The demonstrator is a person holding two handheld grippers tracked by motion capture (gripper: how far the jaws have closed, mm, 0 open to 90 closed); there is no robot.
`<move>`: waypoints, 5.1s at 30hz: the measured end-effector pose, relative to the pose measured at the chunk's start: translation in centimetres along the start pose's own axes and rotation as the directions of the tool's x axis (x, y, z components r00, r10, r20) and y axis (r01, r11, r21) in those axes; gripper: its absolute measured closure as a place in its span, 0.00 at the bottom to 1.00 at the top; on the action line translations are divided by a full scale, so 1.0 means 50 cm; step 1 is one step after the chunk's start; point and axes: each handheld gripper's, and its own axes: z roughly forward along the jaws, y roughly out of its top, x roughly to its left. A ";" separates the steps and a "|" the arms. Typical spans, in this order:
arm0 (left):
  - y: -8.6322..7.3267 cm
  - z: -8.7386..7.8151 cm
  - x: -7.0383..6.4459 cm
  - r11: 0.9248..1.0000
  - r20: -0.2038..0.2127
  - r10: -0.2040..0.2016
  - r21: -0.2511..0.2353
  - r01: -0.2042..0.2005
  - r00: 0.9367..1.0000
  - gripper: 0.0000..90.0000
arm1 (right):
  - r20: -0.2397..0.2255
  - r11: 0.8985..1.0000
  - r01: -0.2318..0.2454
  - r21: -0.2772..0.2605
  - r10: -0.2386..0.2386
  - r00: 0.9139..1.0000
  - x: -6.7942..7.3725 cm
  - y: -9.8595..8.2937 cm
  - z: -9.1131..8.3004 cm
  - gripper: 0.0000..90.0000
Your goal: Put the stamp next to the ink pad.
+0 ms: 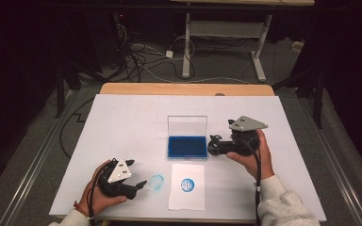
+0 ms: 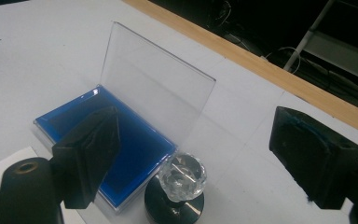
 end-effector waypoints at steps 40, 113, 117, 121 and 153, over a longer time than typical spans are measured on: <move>0.001 -0.002 -0.001 1.000 -0.004 0.005 0.000 -0.005 1.000 0.19 | 0.013 0.994 0.103 -0.045 -0.102 0.995 0.036 -0.012 -0.069 0.18; 0.008 -0.004 0.000 1.000 -0.038 0.014 -0.015 -0.014 0.999 0.19 | 0.094 0.999 0.034 -0.030 -0.031 0.995 0.020 -0.254 -0.167 0.18; 0.007 -0.006 -0.002 1.000 -0.046 0.018 -0.012 -0.018 0.999 0.19 | 0.083 1.000 0.024 -0.013 -0.023 0.996 0.023 -0.264 -0.170 0.18; 0.007 -0.009 -0.004 1.000 -0.053 0.019 -0.012 -0.019 0.998 0.19 | 0.082 0.999 0.020 -0.026 -0.018 0.996 0.023 -0.261 -0.170 0.18; -0.005 -0.031 -0.006 1.000 -0.096 0.018 -0.021 -0.020 0.995 0.19 | 0.075 0.996 0.050 -0.069 -0.045 0.996 0.029 -0.239 -0.170 0.18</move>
